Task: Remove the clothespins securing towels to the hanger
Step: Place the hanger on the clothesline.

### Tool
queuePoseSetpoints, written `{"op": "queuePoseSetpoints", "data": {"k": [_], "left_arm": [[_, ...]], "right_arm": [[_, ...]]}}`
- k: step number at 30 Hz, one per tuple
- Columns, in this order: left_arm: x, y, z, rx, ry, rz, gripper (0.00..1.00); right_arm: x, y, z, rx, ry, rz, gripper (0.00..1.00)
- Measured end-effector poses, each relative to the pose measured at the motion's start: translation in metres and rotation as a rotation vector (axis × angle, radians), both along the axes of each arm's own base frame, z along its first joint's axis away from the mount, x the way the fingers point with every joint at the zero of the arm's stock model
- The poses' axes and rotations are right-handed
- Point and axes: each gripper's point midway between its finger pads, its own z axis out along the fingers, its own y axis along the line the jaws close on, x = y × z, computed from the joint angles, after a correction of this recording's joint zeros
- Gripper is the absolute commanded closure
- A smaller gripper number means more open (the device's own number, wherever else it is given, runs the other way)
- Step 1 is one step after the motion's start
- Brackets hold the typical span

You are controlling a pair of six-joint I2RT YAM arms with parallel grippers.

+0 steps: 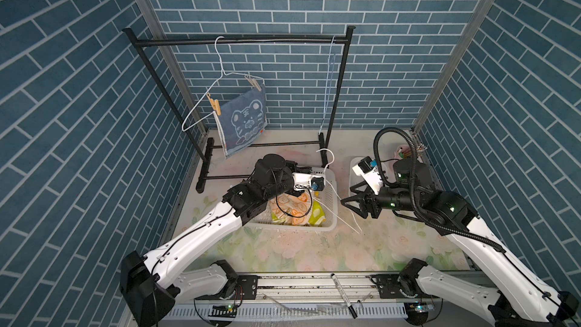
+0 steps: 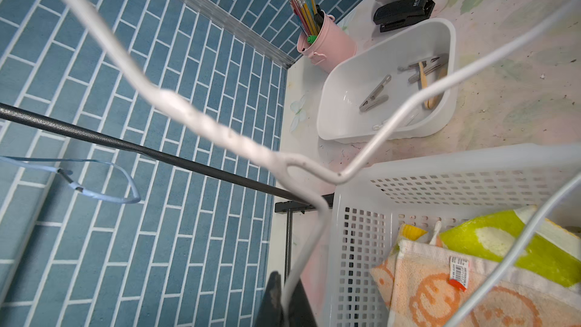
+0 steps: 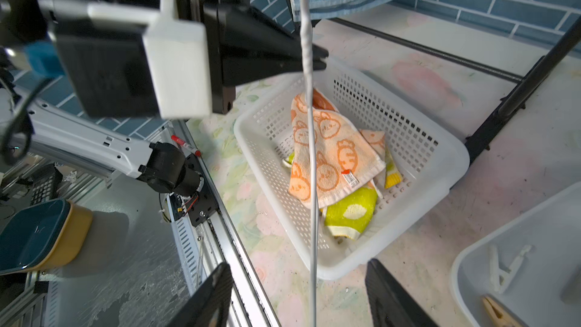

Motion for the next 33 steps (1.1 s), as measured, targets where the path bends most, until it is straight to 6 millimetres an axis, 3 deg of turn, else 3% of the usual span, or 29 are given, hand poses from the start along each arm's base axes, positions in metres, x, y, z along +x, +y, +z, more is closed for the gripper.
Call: {"op": "queuePoseSetpoints", "data": {"k": [3,5,11,15,16,17,19,21,27,33], "left_arm": [[0.0,0.001,-0.001,-0.007,0.005,0.01,1.0],[0.001,0.002,-0.002,-0.01,0.011,0.016,1.0],[0.001,0.002,-0.002,-0.024,0.02,0.027,1.0],[0.002,0.003,-0.001,-0.03,0.024,0.034,1.0],[0.002,0.004,-0.002,-0.031,0.025,0.041,1.0],[0.003,0.004,-0.002,-0.032,0.026,0.046,0.96],[0.004,0.006,-0.002,-0.037,0.031,0.06,0.62],[0.006,0.007,-0.001,-0.045,0.038,0.076,0.47],[0.002,0.013,0.01,-0.121,0.057,0.102,0.31],[-0.024,0.044,0.042,-0.282,0.029,0.139,0.25]], "right_arm": [[-0.005,-0.002,-0.021,-0.029,0.043,0.009,0.34],[-0.009,-0.003,-0.034,-0.043,0.074,0.018,0.4],[-0.016,-0.006,-0.057,-0.068,0.117,0.031,0.71],[-0.015,-0.004,-0.055,-0.056,0.109,0.034,0.97],[-0.014,-0.003,-0.054,-0.052,0.108,0.031,1.0],[-0.014,-0.003,-0.054,-0.05,0.104,0.032,1.0],[-0.012,-0.003,-0.053,-0.047,0.097,0.029,1.0],[-0.012,-0.003,-0.051,-0.044,0.091,0.031,1.0],[-0.002,0.003,-0.022,-0.031,0.051,0.022,1.0],[0.007,0.02,0.007,-0.04,0.005,0.028,1.0]]}}
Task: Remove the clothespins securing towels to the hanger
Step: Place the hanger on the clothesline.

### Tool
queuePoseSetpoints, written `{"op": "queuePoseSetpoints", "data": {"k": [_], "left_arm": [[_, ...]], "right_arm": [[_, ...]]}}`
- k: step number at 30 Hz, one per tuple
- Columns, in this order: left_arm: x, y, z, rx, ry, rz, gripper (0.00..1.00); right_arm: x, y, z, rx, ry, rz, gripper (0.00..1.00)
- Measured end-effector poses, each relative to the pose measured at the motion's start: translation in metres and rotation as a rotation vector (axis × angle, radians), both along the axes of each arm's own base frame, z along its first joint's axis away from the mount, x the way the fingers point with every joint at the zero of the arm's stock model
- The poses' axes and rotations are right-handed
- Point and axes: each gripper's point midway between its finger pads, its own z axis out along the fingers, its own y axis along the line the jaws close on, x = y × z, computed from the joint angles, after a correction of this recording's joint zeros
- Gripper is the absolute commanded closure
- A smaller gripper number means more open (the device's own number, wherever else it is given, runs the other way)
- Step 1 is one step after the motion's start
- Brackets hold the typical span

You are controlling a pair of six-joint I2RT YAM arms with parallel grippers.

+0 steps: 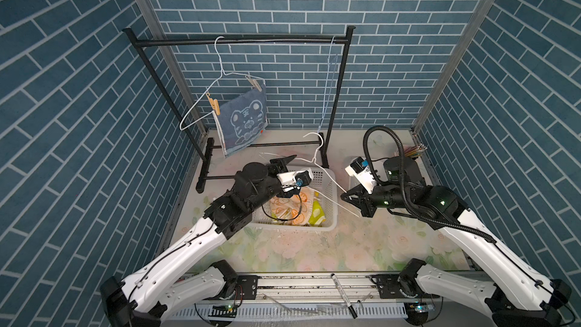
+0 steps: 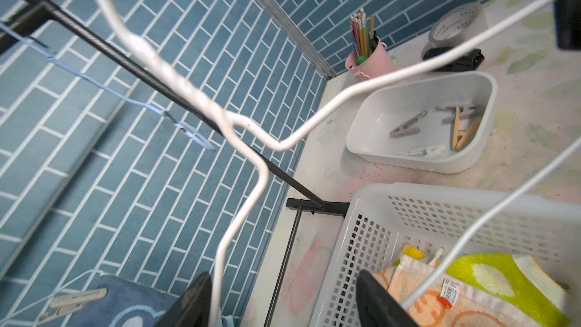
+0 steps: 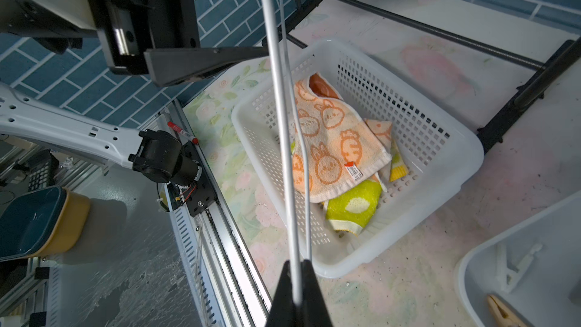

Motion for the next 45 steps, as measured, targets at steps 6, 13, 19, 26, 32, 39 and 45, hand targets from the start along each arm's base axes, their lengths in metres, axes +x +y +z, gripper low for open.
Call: {"op": "queuePoseSetpoints", "data": {"k": [6,13,19,26,32,39,45], "left_arm": [[-0.029,0.049,0.034,-0.206,-0.023,0.11,0.22],[-0.049,0.111,0.057,-0.404,-0.025,0.299,0.21],[-0.044,0.123,0.037,-0.393,0.028,0.383,0.21],[-0.04,0.126,0.021,-0.352,0.061,0.422,0.21],[-0.04,0.128,0.013,-0.329,0.079,0.433,0.21],[-0.043,0.131,0.012,-0.34,0.087,0.436,0.21],[-0.044,0.132,0.012,-0.343,0.09,0.44,0.21]], "right_arm": [[0.028,0.02,0.037,0.006,-0.063,-0.083,1.0],[0.082,0.041,0.078,0.055,-0.096,-0.299,1.0],[0.119,0.065,0.108,0.114,-0.153,-0.419,1.0],[0.168,0.098,0.129,0.227,-0.203,-0.537,1.0],[0.204,0.13,0.139,0.282,-0.239,-0.582,1.0],[0.236,0.149,0.147,0.333,-0.243,-0.623,1.0],[0.258,0.146,0.135,0.324,-0.217,-0.664,1.0]]}}
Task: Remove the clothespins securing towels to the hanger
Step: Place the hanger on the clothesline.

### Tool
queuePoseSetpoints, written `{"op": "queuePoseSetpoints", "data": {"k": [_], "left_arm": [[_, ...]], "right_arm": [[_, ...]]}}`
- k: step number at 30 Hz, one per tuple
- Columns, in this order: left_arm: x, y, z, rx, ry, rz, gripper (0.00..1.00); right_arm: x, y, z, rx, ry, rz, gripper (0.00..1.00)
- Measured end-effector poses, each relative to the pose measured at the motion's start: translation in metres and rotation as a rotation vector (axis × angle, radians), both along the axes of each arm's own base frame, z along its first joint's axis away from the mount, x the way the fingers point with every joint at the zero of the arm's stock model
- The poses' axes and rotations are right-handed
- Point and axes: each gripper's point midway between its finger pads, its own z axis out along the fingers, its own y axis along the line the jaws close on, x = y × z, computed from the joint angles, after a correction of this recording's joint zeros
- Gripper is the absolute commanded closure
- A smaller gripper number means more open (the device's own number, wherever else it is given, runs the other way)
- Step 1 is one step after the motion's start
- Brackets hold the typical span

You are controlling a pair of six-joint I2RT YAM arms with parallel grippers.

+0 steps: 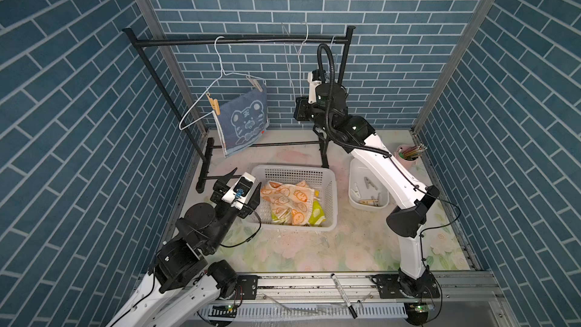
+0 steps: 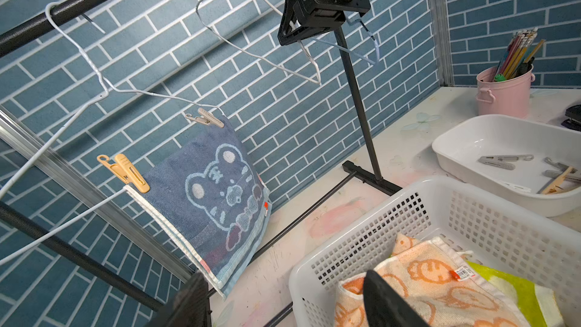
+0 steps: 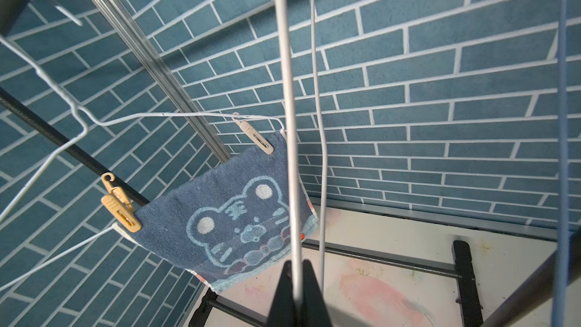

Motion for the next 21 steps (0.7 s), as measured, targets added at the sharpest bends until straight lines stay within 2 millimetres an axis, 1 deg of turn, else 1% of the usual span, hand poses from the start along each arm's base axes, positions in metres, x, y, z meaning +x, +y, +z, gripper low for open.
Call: {"op": "queuePoseSetpoints", "data": {"k": [6,10,11,14,16,19,21], "left_arm": [[0.0,0.0,-0.003,0.01,0.01,0.001,0.21],[0.001,0.0,-0.005,0.013,0.015,0.003,0.21],[0.001,0.0,-0.005,0.014,0.016,0.003,0.21],[0.003,-0.002,-0.007,0.017,0.024,0.004,0.21],[0.004,-0.003,-0.008,0.019,0.033,0.004,0.21],[0.006,-0.006,-0.005,0.026,0.044,0.0,0.19],[0.007,-0.008,0.003,0.021,0.044,-0.005,0.19]], "right_arm": [[0.014,-0.005,-0.024,-0.026,0.056,-0.022,1.0],[0.015,-0.006,-0.034,-0.048,0.083,-0.017,1.0],[0.014,-0.006,-0.035,-0.049,0.087,-0.011,0.97],[0.012,-0.003,-0.034,-0.043,0.091,0.006,0.78],[0.009,-0.002,-0.033,-0.044,0.088,0.019,0.68],[0.002,-0.007,-0.028,-0.044,0.084,0.031,0.6],[-0.005,-0.013,-0.021,-0.041,0.073,0.036,0.58]]}}
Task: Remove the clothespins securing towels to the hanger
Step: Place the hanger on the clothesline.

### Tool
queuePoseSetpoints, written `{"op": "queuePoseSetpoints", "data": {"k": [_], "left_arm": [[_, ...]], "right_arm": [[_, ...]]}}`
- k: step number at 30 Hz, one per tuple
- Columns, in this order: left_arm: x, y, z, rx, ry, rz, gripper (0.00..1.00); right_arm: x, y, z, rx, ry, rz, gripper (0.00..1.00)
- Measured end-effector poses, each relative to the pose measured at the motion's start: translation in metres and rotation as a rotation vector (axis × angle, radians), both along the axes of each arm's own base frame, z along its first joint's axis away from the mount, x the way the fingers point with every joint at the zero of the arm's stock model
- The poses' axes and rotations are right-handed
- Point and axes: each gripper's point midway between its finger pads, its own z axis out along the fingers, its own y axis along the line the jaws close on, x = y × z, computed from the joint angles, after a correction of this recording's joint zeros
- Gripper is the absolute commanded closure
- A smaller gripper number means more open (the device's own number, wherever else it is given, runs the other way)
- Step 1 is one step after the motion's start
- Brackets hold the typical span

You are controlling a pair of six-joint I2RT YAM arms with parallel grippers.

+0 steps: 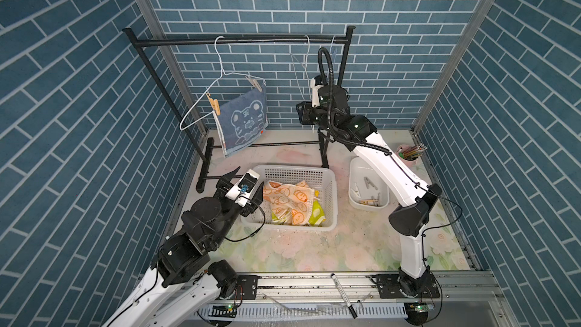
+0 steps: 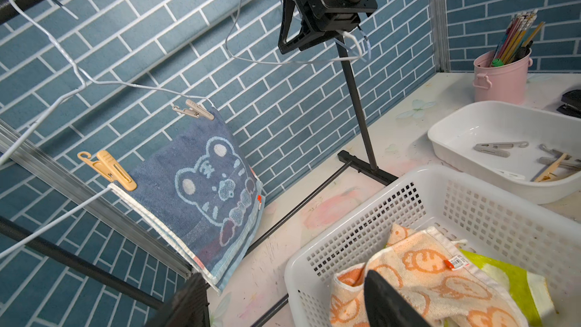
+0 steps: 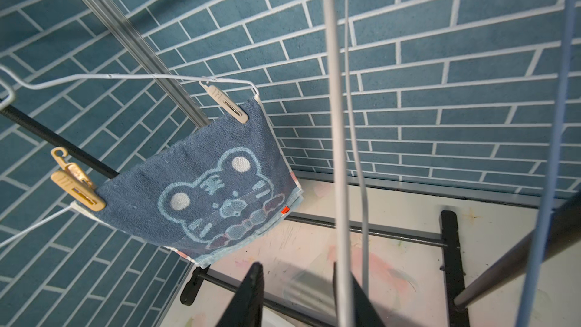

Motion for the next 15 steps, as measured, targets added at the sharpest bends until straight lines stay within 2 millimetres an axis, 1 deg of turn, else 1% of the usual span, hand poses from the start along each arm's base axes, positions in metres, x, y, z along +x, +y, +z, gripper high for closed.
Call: {"op": "queuePoseSetpoints", "data": {"k": [4,6,10,13,15], "left_arm": [[0.005,-0.005,0.024,-0.021,-0.003,0.0,0.15],[0.012,-0.01,0.04,-0.024,0.001,0.006,0.13],[0.027,-0.015,0.066,-0.021,0.008,0.031,0.11],[0.043,-0.009,0.088,-0.026,0.013,0.075,0.11],[0.058,0.001,0.106,-0.049,0.02,0.113,0.11]], "right_arm": [[-0.017,-0.017,0.029,0.025,-0.053,0.008,0.56],[-0.029,-0.03,0.048,0.045,-0.09,0.009,0.55],[-0.056,-0.058,0.078,0.075,-0.168,0.008,0.55],[-0.076,-0.079,0.091,0.093,-0.224,0.006,0.51],[-0.088,-0.092,0.093,0.092,-0.252,0.006,0.49]]}}
